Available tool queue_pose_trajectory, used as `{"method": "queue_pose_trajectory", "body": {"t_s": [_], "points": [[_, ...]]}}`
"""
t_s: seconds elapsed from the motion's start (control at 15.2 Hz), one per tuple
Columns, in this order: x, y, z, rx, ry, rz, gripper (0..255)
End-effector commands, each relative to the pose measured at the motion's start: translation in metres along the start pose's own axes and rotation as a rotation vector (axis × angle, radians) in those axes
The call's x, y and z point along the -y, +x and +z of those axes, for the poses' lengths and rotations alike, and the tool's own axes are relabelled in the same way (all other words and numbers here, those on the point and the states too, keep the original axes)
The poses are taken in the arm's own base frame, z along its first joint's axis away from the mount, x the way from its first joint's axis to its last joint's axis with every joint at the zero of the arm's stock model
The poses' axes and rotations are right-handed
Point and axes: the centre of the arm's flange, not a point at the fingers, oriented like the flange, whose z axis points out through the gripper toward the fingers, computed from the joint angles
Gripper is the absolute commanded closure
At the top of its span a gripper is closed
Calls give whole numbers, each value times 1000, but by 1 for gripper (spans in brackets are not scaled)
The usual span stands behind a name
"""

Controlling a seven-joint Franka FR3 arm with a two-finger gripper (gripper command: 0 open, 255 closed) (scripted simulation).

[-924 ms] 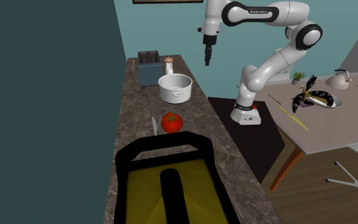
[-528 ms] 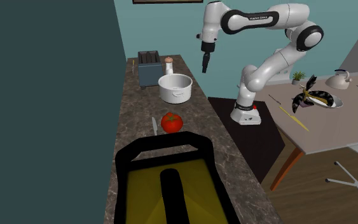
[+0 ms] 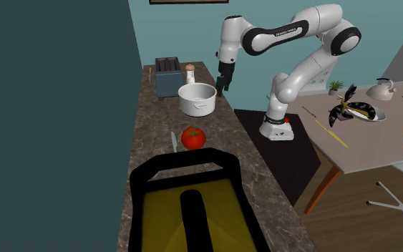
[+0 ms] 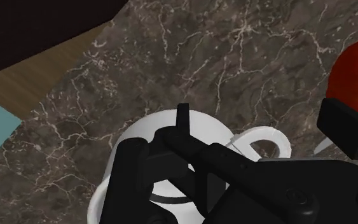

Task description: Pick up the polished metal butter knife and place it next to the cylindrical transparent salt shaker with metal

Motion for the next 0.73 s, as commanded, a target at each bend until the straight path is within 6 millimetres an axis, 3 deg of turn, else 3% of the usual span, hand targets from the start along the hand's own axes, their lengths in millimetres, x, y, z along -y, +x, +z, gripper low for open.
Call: {"method": "queue_pose_trajectory", "body": {"t_s": [0.0, 0.66], "points": [[24, 1, 13, -5, 3, 70, 0], [129, 38, 81, -27, 8, 397, 0]]}}
